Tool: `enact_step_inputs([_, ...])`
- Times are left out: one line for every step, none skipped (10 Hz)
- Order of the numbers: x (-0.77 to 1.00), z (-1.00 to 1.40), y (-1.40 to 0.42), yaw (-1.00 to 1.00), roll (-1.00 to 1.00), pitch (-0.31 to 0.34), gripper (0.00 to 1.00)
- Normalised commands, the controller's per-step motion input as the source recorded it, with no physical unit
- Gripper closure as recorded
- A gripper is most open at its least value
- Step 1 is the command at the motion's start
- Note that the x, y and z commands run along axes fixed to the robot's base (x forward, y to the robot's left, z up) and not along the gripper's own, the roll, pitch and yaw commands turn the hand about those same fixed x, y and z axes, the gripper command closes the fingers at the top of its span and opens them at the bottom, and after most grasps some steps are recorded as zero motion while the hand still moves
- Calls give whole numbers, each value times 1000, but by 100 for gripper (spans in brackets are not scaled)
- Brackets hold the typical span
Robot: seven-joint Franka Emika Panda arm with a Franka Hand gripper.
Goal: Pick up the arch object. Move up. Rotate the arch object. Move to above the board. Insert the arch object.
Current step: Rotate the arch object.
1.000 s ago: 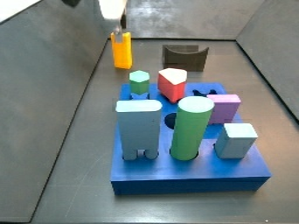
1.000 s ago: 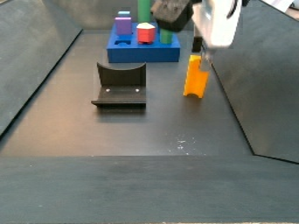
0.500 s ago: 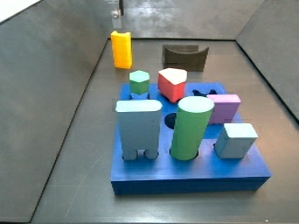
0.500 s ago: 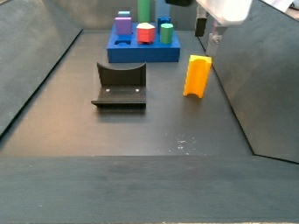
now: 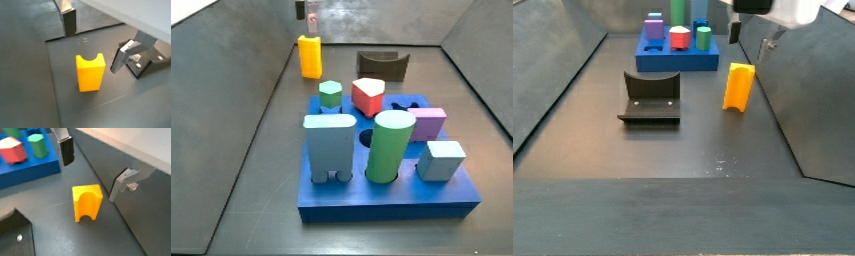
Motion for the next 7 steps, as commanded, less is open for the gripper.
enact_step_inputs([36, -35, -5, 1000, -8, 5, 0])
enact_step_inputs([36, -34, -5, 1000, -8, 5, 0])
enact_step_inputs([37, -33, -5, 1000, -9, 5, 0])
enact_step_inputs([37, -32, -5, 1000, -10, 5, 0])
enact_step_inputs([37, -32, -4, 1000, -11, 6, 0])
enact_step_inputs([37, -31, -4, 1000, -11, 6, 0])
enact_step_inputs([37, -31, -4, 1000, -13, 7, 0])
